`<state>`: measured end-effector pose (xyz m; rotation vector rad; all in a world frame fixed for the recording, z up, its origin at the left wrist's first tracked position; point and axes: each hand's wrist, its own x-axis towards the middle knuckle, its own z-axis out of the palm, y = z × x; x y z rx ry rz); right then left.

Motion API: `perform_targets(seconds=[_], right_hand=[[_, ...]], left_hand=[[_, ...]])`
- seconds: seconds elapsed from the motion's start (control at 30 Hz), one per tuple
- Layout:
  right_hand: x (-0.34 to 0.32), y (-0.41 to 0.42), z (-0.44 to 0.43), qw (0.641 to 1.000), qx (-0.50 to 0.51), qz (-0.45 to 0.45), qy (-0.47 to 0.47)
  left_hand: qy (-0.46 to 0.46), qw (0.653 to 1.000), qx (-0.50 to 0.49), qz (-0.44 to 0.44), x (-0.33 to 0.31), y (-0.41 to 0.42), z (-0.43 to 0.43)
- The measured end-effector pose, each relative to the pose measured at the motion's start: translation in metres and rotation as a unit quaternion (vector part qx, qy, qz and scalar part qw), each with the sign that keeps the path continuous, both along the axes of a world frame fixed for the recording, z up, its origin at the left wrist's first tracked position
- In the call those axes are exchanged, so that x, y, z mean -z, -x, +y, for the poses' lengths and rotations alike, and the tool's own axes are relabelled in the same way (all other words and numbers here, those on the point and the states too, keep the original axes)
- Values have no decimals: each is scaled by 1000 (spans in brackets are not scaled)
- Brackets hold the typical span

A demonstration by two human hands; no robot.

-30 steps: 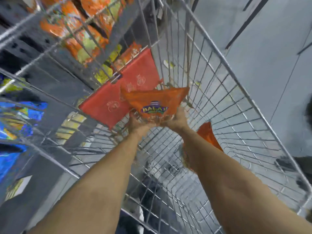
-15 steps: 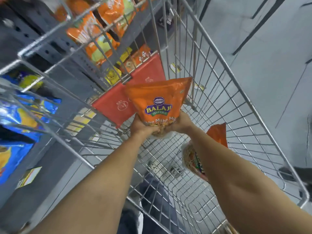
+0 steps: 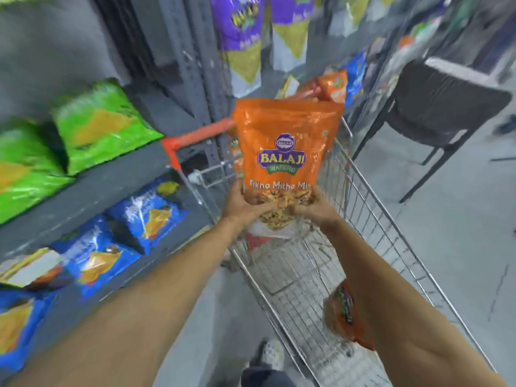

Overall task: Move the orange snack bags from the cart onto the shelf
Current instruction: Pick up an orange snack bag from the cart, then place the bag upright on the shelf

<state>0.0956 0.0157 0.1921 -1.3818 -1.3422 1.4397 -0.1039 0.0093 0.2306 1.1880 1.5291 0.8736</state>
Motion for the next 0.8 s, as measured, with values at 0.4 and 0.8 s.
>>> perform_targets(seconds=[0.4,0.8], right_hand=[[-253,163,0,956,-116,134,-234],[-402,408,-56,881,-189,277,-334]], left_hand=[[-283,941,-175,-62,-212,152,-50],[-482,826,-292,-9,-366,361,-141]])
